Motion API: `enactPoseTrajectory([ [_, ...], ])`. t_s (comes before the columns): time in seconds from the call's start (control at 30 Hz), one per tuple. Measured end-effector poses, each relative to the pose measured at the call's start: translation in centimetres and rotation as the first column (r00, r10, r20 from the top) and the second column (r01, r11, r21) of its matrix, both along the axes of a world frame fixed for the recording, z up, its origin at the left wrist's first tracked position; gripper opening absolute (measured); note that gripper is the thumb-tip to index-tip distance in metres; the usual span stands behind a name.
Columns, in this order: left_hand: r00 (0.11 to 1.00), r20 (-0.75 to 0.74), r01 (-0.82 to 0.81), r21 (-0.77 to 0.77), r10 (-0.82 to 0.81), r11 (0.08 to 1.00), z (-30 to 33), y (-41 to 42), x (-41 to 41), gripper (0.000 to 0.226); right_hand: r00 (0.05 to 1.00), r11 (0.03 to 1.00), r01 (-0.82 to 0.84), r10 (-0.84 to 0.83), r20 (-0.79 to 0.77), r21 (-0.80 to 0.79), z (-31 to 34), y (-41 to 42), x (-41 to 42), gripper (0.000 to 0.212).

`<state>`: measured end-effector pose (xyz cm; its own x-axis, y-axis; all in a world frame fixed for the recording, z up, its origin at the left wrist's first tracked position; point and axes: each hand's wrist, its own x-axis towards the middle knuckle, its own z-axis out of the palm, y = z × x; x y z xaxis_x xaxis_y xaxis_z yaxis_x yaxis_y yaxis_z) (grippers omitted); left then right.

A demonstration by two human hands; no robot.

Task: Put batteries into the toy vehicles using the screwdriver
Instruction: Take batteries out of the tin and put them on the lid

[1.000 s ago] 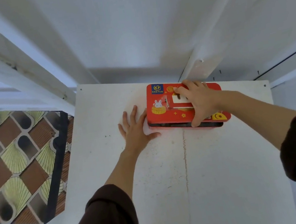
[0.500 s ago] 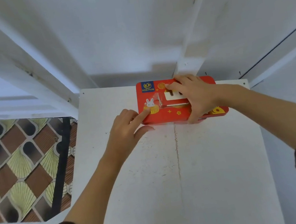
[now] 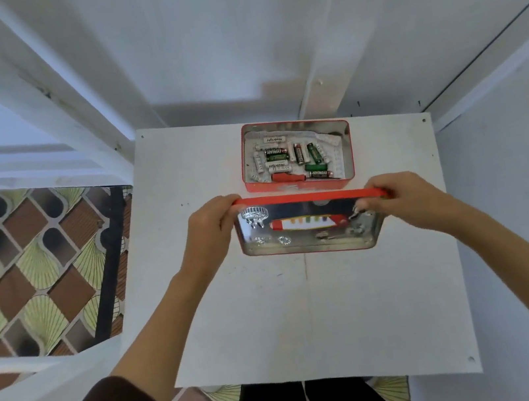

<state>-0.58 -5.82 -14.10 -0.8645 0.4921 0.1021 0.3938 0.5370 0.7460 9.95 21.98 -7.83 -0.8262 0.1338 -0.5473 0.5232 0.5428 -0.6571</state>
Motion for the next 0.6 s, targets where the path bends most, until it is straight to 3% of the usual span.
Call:
enactPoseTrajectory([
  [0.1, 0.959, 0.264, -0.083, -0.091, 0.105, 0.992, -2.0, 0.1, 0.4, 0.022, 0.930, 0.922, 0.363, -0.366, 0.004, -0.136, -4.0, -0.5, 2.1, 0.009],
  [0.17, 0.919, 0.368, -0.091, -0.144, 0.139, 0.985, -3.5, 0.4, 0.7, 0.023, 0.887, 0.878, 0.460, -0.463, 0.010, -0.130, -6.7, -1.6, 3.0, 0.009],
  [0.27, 0.873, 0.452, -0.086, -0.228, 0.184, 0.970, -5.7, 1.3, 1.0, 0.026, 0.820, 0.816, 0.572, -0.573, 0.016, -0.078, -9.7, -3.2, 3.7, 0.026],
  [0.4, 0.836, 0.487, -0.129, -0.275, 0.254, 0.953, -7.5, 2.5, 0.9, 0.029, 0.828, 0.828, 0.561, -0.561, -0.005, -0.015, -11.9, -4.2, 3.3, 0.031],
  [0.6, 0.864, 0.459, -0.051, -0.328, 0.207, 0.943, -8.9, 2.8, 0.6, 0.026, 0.866, 0.862, 0.489, -0.498, 0.047, 0.131, -13.4, -4.3, 3.0, 0.029],
])
